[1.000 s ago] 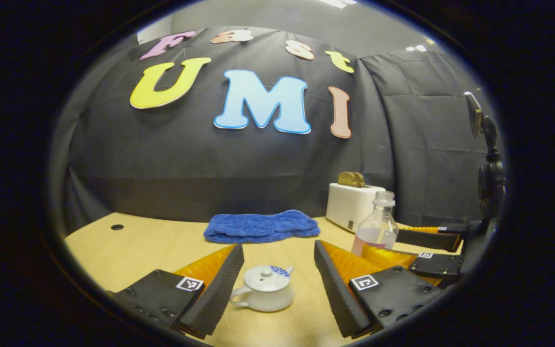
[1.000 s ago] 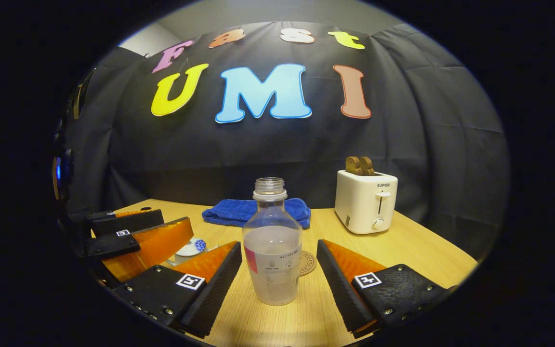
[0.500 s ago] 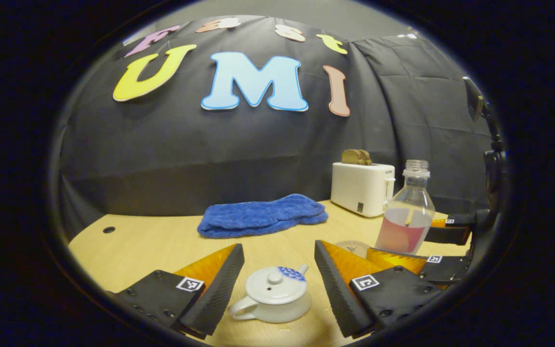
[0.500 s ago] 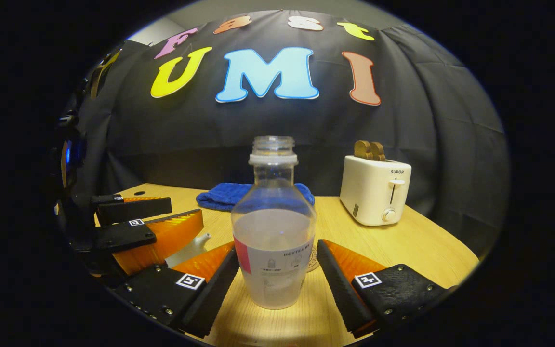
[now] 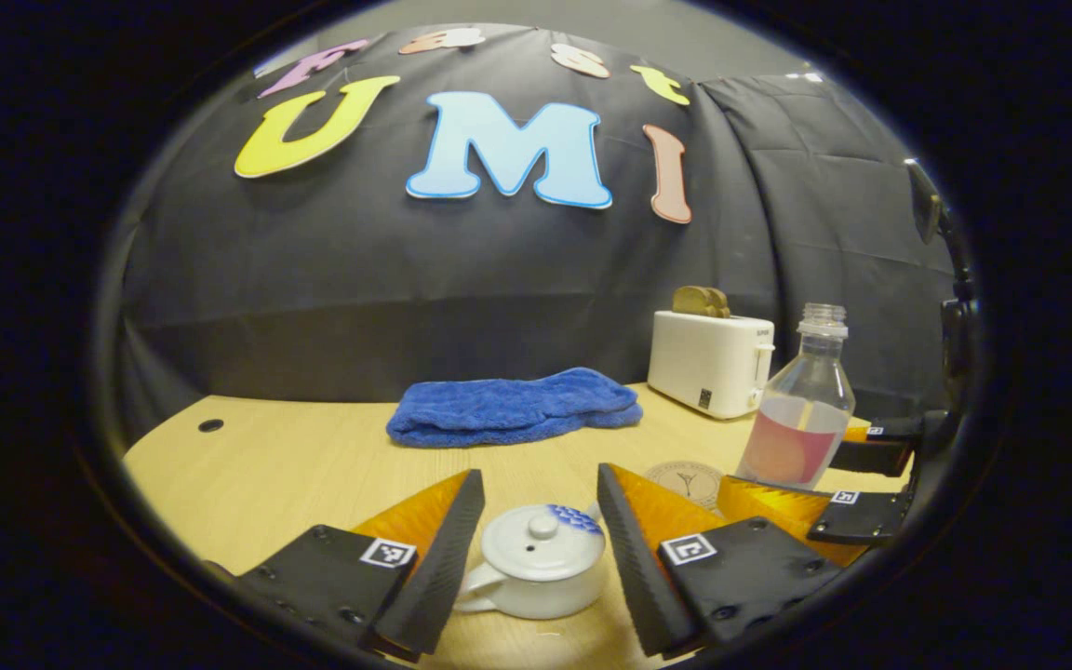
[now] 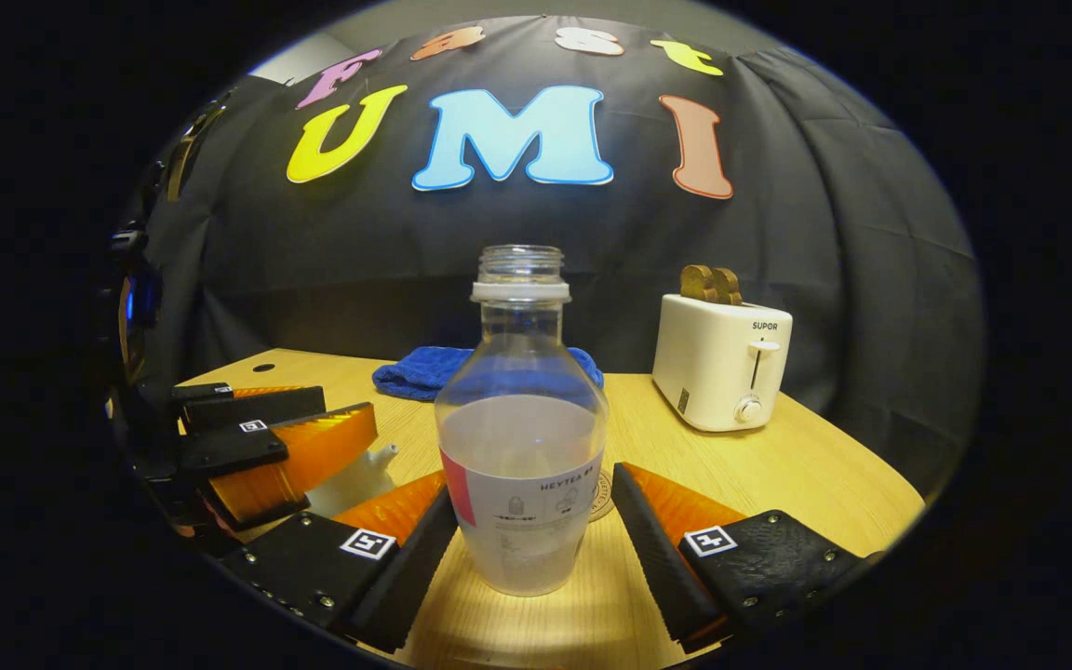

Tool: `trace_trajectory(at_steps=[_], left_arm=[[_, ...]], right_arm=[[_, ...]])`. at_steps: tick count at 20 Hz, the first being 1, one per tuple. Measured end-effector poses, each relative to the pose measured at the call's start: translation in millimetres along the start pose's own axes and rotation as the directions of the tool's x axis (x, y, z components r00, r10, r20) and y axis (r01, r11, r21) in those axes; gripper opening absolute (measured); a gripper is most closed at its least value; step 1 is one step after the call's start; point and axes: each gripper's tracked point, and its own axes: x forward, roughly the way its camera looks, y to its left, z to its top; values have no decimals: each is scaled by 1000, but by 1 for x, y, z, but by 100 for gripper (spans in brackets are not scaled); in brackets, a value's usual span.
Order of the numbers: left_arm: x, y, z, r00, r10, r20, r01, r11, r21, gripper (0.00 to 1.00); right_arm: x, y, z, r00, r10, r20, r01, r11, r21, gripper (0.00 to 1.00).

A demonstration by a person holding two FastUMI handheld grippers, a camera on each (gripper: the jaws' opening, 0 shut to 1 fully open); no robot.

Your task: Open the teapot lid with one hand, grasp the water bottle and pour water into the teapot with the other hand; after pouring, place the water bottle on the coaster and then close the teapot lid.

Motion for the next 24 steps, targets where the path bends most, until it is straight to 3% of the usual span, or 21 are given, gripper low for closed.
trace_trajectory(at_steps=[1, 11, 13, 15, 17, 24], left_arm=[[1, 0, -2, 1000, 1, -4, -1, 1000, 1, 70], [2, 3, -4, 999, 34, -13, -34, 999, 23, 72], [0, 5, -5, 999, 38, -15, -38, 999, 24, 56], [1, 5, -6, 999, 49, -10, -49, 998, 38, 52], [-2, 3, -5, 998, 66, -8, -65, 996, 61, 36], [0, -1, -5, 996, 86, 6, -86, 992, 97, 33]], right_arm=[[0, 0, -1, 1000, 0, -6, 0, 1000, 3, 97], [1, 0, -2, 1000, 10, -18, -10, 1000, 21, 97], [0, 0, -2, 1000, 10, -18, -9, 1000, 20, 97], [1, 0, -2, 1000, 8, -19, -8, 1000, 21, 97], [0, -1, -2, 1000, 7, -21, -6, 1000, 24, 97], [1, 0, -2, 1000, 13, -25, -13, 999, 30, 97]])
